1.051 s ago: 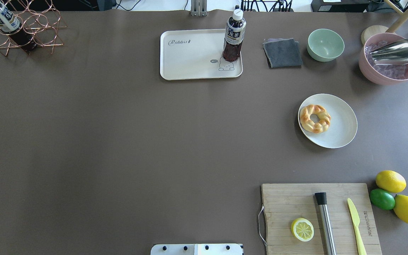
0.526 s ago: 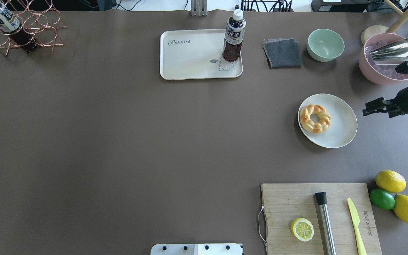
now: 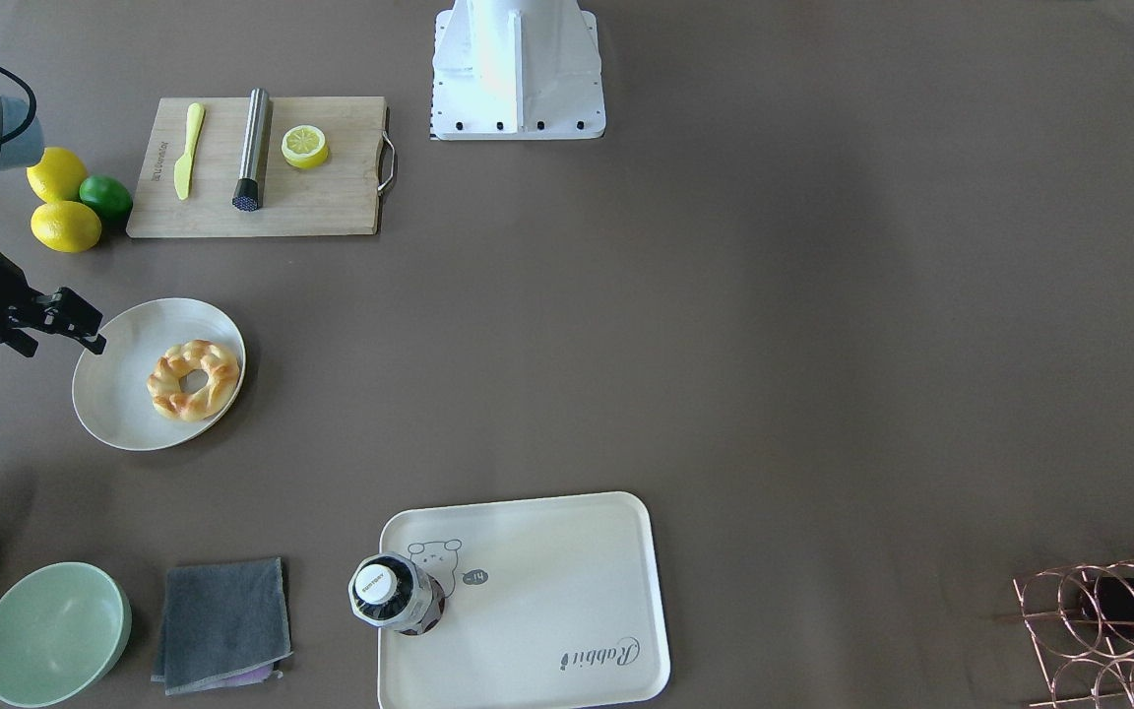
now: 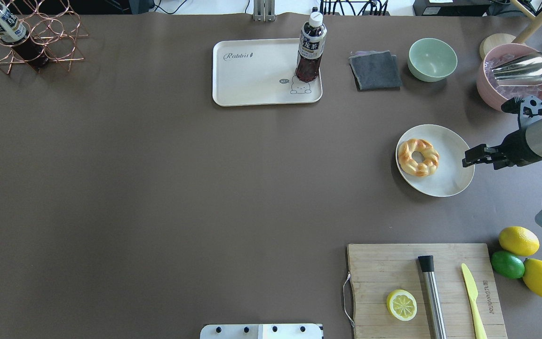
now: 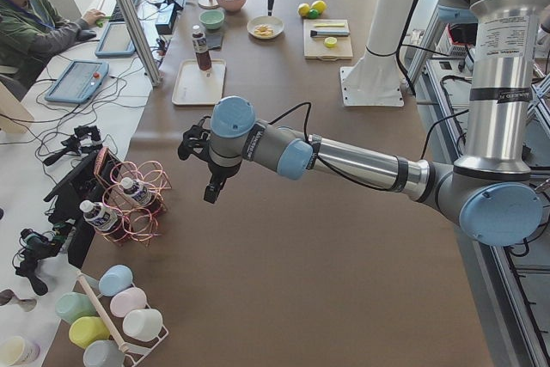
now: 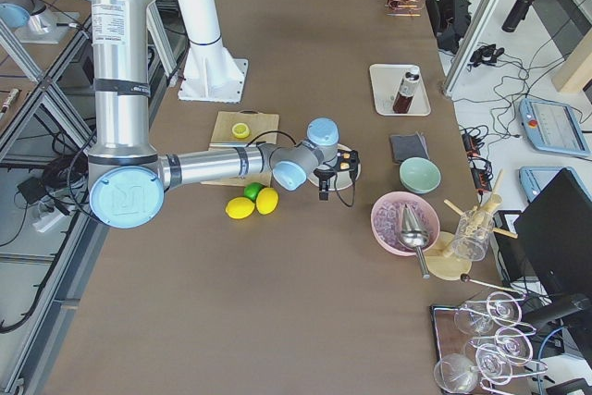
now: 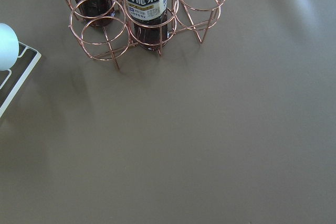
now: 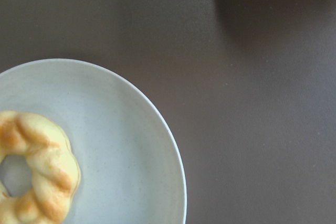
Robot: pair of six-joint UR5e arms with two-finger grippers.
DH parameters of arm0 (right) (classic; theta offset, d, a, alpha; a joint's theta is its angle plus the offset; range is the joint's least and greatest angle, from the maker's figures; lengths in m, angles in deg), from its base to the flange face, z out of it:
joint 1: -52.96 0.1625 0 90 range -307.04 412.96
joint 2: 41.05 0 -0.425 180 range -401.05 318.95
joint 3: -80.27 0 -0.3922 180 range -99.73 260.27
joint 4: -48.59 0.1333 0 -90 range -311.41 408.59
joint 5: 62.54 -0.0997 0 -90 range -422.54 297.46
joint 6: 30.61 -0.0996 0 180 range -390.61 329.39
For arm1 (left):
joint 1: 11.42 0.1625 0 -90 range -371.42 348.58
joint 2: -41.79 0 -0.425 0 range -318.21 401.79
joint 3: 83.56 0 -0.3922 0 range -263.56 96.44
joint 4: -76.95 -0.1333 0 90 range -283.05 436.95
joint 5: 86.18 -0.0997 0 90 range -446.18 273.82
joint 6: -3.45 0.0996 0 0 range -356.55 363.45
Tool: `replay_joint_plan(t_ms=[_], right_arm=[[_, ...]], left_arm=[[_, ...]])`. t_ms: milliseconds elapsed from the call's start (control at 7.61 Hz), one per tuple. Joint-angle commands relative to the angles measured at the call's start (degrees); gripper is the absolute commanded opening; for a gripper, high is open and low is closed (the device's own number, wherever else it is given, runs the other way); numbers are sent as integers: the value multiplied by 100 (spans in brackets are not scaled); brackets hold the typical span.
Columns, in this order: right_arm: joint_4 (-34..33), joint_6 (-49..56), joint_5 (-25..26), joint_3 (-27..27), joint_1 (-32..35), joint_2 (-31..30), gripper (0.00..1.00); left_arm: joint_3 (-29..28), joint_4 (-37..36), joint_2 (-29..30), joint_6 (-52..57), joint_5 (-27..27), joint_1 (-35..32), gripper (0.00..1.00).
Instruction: Place donut on tray
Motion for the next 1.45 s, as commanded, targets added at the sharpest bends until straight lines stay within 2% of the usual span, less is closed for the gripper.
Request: replay_joint_plan(t_ms=[0,263,394,526,1051,1314], right_arm=[[1,-413,264,17,-293,28,58],[1,-431,264,26,-303,37,32],[1,-492,264,26,-303,29,13],[10,-614,255,17,-303,29,0],[-7,-842,28,-360,-303,431,0],[-51,-1720,-44,-405,-381,1141,0]], left_arm=[[-4,88,-18,-9,0,5,99],[-12,89,-27,-9,0,6,99],[-12,89,-18,-9,0,6,99],[-12,89,-18,-9,0,6,99],[-4,89,-18,-18,9,6,99],[31,89,17,-428,306,6,99]])
